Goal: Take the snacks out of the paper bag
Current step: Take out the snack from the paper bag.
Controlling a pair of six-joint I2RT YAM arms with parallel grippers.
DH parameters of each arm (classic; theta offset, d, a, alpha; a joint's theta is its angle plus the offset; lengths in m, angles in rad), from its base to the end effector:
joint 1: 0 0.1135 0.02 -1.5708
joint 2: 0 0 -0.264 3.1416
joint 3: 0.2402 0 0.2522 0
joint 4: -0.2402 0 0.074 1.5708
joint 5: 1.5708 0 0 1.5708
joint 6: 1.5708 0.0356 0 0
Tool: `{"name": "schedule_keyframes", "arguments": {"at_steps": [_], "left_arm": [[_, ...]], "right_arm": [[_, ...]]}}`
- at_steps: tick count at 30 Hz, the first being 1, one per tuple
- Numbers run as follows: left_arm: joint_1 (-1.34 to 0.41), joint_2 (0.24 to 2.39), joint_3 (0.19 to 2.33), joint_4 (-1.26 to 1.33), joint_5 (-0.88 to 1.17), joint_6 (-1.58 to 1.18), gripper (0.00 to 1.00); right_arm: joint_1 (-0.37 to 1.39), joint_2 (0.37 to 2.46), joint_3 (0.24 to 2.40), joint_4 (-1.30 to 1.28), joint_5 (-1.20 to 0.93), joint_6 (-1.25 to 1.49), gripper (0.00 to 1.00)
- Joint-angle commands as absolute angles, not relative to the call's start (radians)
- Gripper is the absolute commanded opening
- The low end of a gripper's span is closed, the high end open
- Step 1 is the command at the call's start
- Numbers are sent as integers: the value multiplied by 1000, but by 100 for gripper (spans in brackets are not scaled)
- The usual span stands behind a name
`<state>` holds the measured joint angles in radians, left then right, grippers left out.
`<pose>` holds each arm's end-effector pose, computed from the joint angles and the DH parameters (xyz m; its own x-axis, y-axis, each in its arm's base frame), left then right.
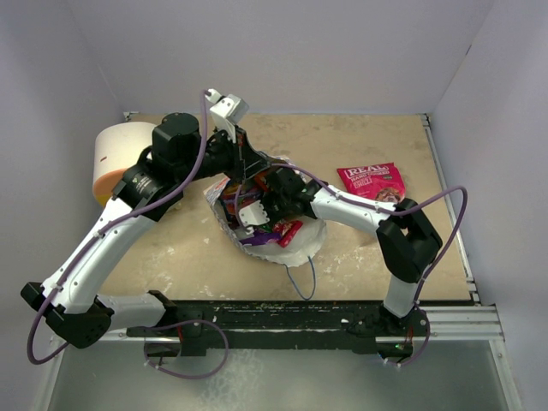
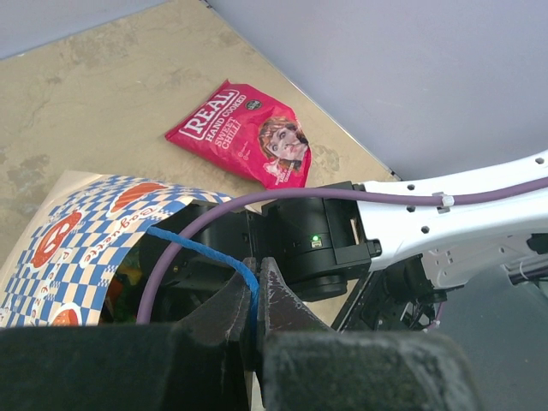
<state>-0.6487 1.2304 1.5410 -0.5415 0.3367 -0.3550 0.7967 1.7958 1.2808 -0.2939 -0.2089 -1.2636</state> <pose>0.1933 -0.1613 0.4697 -0.4583 -0.0642 -0.8865 0.7116 0.5711 -0.4093 0.2721 0.2889 0.2237 0.6092 -0.7107 -0.3518 -0.7239 -0.3173 -0.6126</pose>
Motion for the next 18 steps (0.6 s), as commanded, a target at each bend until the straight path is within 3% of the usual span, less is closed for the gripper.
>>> {"name": "schedule_keyframes", "arguments": {"at_steps": [1,14,18], "left_arm": [[-653,1188,1571,-480,329,-354,0],[-653,1183,1598,-501,220,-383,0],[-653,1190,1619,-513,191,-385,0]], "right_arm": [[793,1717,1331,-312,-195,-1208,0],[819,1417,1204,-245,-247,-1022,0],[824,1311,1143,-99,-235,-874,0]]}}
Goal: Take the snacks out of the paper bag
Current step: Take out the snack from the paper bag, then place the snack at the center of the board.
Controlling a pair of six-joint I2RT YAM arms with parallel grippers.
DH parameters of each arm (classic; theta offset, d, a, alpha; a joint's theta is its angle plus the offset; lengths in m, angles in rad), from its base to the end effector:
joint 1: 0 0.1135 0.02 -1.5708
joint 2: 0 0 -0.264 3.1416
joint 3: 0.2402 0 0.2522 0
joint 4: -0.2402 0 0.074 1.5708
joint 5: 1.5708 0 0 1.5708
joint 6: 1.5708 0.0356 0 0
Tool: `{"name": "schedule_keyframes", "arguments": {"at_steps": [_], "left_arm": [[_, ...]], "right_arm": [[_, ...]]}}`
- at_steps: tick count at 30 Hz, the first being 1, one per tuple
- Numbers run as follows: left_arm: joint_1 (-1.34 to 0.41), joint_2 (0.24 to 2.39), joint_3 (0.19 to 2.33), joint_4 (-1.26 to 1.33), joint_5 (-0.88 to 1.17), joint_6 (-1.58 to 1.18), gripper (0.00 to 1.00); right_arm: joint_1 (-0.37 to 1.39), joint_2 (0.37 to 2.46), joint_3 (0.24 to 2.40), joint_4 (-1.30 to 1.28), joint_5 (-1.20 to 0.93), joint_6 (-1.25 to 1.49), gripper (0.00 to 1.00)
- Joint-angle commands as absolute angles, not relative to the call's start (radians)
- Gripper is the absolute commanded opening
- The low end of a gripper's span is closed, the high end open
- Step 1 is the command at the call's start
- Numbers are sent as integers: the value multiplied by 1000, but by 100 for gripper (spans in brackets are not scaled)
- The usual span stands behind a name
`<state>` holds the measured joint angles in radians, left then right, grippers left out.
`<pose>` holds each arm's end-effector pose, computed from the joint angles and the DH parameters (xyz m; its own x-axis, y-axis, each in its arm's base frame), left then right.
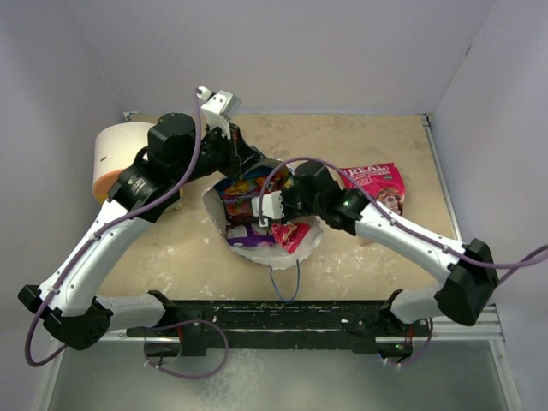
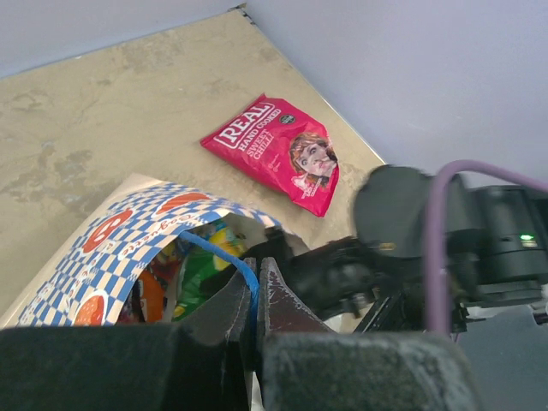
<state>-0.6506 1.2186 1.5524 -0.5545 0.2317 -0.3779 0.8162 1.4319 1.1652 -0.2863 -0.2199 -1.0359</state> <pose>0.1914 -0.1559 0.4745 -0.4452 -0.1124 -0.8884 0.6493 0.6426 -0.4067 0.2191 0.2444 0.3112 0.5377 -0.6539 -0.5323 -0.7368 -0.0574 -0.6737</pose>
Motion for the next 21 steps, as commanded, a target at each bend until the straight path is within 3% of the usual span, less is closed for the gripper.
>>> {"name": "schedule_keyframes", "arguments": {"at_steps": [1,8,13,21], "left_arm": [[-653,1192,1624,-516,186,-390,0],[-653,1205,1657,-537,188,-496,0],[-653,1203,1667,-567,141,-567,0],[-652,1221,1720,-670,16,-565,0]], "right_arm": [[824,1290,1131,-58,-232,-828,0],[825,1273,1113,253,-121,-467,0],[824,1258,1225,148,-127,-323,0],[824,958,1206,-90,-206,-134,0]]}}
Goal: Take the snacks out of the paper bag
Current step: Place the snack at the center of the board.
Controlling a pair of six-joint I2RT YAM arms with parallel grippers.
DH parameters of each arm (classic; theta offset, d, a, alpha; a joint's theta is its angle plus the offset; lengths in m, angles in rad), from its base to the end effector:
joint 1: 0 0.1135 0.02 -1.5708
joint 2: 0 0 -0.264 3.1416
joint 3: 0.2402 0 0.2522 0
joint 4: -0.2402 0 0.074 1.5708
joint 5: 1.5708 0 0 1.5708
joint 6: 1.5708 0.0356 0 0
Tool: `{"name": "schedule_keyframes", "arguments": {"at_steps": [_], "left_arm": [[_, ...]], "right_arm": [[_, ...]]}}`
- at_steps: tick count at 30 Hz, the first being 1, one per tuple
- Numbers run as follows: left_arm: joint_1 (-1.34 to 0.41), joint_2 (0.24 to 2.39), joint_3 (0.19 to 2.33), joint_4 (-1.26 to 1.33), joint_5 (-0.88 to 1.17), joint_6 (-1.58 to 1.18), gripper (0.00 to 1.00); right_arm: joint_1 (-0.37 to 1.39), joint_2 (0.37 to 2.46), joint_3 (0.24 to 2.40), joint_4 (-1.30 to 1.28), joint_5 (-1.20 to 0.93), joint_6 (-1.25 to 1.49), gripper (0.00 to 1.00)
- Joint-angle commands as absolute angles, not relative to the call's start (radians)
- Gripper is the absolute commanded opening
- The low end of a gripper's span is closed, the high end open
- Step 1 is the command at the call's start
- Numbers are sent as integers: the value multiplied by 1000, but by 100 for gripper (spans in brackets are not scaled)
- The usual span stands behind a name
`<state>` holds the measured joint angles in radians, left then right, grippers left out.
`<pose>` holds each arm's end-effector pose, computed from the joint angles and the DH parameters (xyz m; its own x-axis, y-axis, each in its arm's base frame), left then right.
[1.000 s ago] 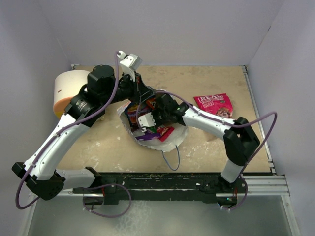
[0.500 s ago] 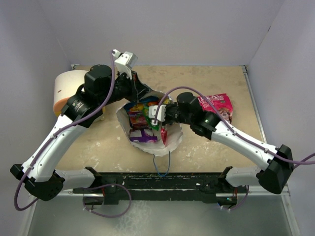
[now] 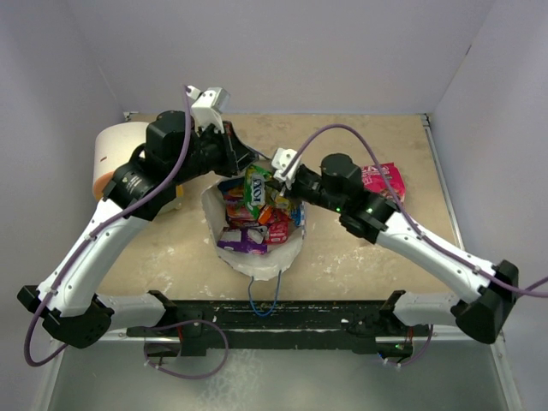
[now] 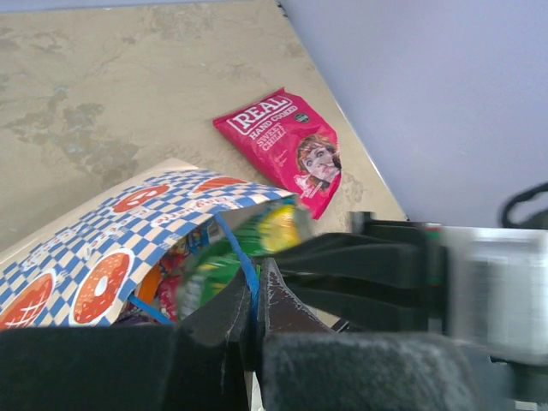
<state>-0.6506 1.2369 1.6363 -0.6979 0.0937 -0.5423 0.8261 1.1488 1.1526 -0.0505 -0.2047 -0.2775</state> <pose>0.1893 -0.1483 0.4813 -0.5484 -0.2284 -0.8044 0.4567 0.7241 -0.5168 0.1745 0.2000 0.4102 0.2045 -0.1739 -0.9633 -0.8334 0.4852 -0.2645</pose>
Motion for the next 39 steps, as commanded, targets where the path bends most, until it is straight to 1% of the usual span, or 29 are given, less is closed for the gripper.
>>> {"name": "schedule_keyframes", "arguments": {"at_steps": [1,5,8,10,14,16,18,20,22,25,28,29,32,37,39], "left_arm": [[-652,1221,1722,-679,5,-566,0],[-652,1222,1721,-707,-25,-579,0],[-651,1224,1714,-715,-28,-591,0],[-652,1225,1707,-716,-28,-595,0],[-652,1238,1722,-718,-26,-585,0],[-652,1248,1741,-720,-25,-572,0],[-651,1258,1759,-722,-22,-556,0],[-652,1267,1774,-724,-15,-537,0],[-651,1272,1781,-724,-8,-514,0],[-652,1275,1785,-725,-2,-477,0],[-651,1280,1787,-727,5,-436,0],[-652,1284,1791,-728,10,-421,0],[-652,1288,1789,-729,41,-383,0],[-652,1280,1751,-722,88,-354,0],[-651,1269,1729,-715,104,-357,0]], "right_arm": [[824,926,1212,-129,-167,-91,0],[824,868,1284,-311,2,62,0],[824,858,1332,-363,84,170,0],[824,864,1361,-365,267,261,0],[824,911,1382,-390,703,410,0],[821,951,1378,-417,854,468,0],[798,990,1376,-443,946,536,0],[718,1025,1380,-477,922,642,0],[588,1048,1366,-518,827,768,0],[408,1067,1297,-499,679,915,0],[356,1093,1235,-608,716,1299,0],[338,1096,1211,-603,707,1384,0],[302,1103,1113,-538,700,1552,0],[239,1173,1034,-578,602,1921,0],[219,1202,1016,-603,566,2010,0]]}}
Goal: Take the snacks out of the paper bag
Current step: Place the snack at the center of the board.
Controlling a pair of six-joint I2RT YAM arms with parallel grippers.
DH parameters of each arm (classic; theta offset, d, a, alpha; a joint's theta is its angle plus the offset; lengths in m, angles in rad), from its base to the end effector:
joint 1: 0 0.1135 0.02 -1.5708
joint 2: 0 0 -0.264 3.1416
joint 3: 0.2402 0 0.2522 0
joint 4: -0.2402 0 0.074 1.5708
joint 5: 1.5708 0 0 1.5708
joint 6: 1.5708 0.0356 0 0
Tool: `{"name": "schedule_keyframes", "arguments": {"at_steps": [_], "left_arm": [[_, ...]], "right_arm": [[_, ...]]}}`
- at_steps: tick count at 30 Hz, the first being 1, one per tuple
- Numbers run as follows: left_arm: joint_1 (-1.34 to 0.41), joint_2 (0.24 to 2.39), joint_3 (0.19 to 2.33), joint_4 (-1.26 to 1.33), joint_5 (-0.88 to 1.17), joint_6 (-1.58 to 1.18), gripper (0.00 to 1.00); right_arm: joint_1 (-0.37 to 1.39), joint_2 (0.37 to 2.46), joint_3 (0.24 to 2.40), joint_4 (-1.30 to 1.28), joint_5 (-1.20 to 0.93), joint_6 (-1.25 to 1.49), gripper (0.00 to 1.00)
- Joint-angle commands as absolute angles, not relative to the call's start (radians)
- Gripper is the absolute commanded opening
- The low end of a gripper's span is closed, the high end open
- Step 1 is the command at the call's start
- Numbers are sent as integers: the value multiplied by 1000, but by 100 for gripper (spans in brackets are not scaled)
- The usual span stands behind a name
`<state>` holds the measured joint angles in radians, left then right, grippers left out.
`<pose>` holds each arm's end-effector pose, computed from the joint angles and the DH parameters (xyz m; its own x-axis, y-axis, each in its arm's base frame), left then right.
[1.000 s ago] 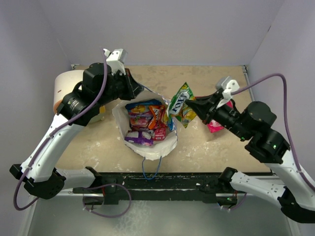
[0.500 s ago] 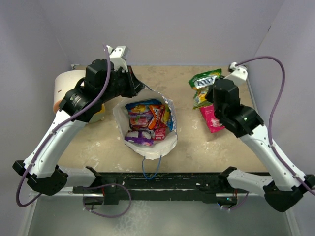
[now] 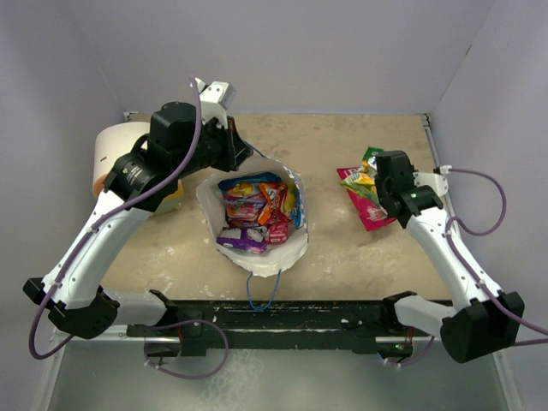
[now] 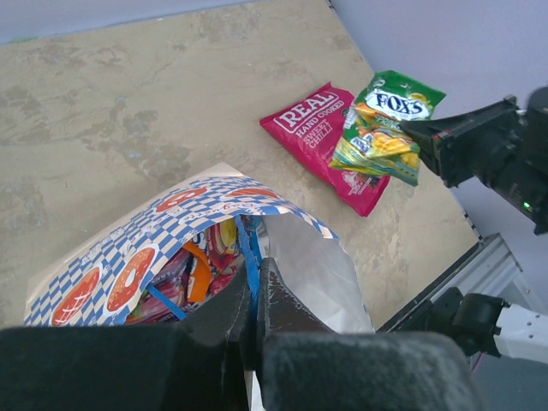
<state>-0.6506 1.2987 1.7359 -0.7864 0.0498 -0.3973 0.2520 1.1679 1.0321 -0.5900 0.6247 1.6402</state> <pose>0.1967 -0.1519 0.4884 -0.4995 -0.1055 -0.8599 0.4868 0.7869 -0.3793 0.2417 0.0407 0.3144 0.2654 0.9039 -0.3354 0.6259 0.1031 0.7731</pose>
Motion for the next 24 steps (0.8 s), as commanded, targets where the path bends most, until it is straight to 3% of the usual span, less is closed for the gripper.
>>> {"name": "schedule_keyframes", "arguments": {"at_steps": [1,14,21,24], "left_arm": [[-652,1265,1723,-713,110,-359,0],[-651,1219,1679,-710,69,-304,0],[-652,1207,1666,-702,65,-297,0],[-652,1205,1665,-703,59,-291,0]], "right_arm": [[204,1212,976,-603,542,2034,0],[27,1380,835,-478,494,2030,0],[16,1495,791,-470,443,1971,0],[17,1475,772,-473,460,1954,14]]}}
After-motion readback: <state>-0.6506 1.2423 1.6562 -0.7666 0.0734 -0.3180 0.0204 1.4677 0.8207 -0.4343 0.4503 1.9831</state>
